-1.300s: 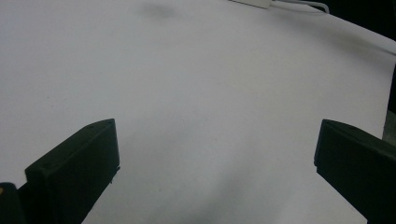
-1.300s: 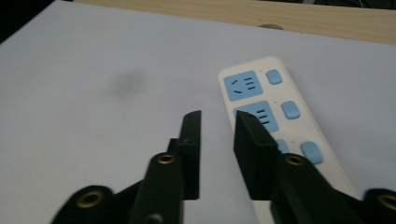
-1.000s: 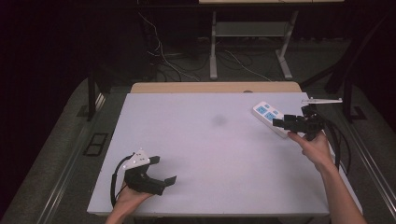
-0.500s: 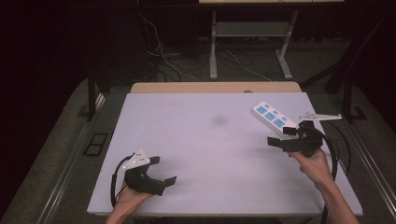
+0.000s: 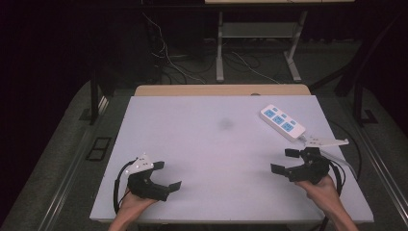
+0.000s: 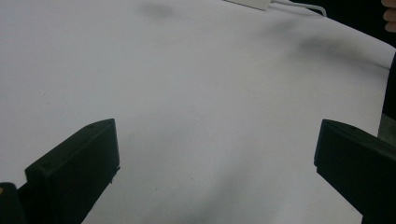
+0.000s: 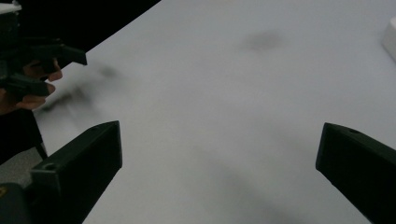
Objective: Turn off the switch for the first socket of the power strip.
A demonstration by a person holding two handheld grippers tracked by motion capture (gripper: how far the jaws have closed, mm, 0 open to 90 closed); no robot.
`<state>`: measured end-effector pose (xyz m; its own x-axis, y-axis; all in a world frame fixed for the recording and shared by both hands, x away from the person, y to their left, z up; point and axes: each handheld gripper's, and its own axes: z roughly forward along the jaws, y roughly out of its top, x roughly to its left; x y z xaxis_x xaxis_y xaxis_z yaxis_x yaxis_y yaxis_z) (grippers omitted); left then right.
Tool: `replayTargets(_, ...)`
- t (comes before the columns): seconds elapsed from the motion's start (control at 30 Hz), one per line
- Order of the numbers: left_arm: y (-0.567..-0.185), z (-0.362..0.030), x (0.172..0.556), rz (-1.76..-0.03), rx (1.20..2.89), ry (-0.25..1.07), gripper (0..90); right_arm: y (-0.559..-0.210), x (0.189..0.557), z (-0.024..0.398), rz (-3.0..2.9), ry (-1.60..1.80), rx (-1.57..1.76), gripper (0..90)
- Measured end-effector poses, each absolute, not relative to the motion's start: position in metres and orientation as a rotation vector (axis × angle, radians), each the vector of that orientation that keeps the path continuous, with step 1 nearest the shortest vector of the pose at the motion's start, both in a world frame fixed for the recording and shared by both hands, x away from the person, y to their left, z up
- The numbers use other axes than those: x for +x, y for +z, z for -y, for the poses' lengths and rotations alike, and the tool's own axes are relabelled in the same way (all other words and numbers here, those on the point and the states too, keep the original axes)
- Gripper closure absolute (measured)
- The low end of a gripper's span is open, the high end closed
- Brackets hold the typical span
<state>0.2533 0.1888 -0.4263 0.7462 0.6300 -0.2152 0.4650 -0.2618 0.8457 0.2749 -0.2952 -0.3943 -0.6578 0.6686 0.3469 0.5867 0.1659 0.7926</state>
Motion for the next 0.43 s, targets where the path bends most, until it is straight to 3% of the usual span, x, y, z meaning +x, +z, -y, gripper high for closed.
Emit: replayTargets(0.43,-0.428,-0.19,0.255,-0.847,1.914,0.189,0.0,-0.418,0.256,0.296,-2.379,1.501,1.259,0.4)
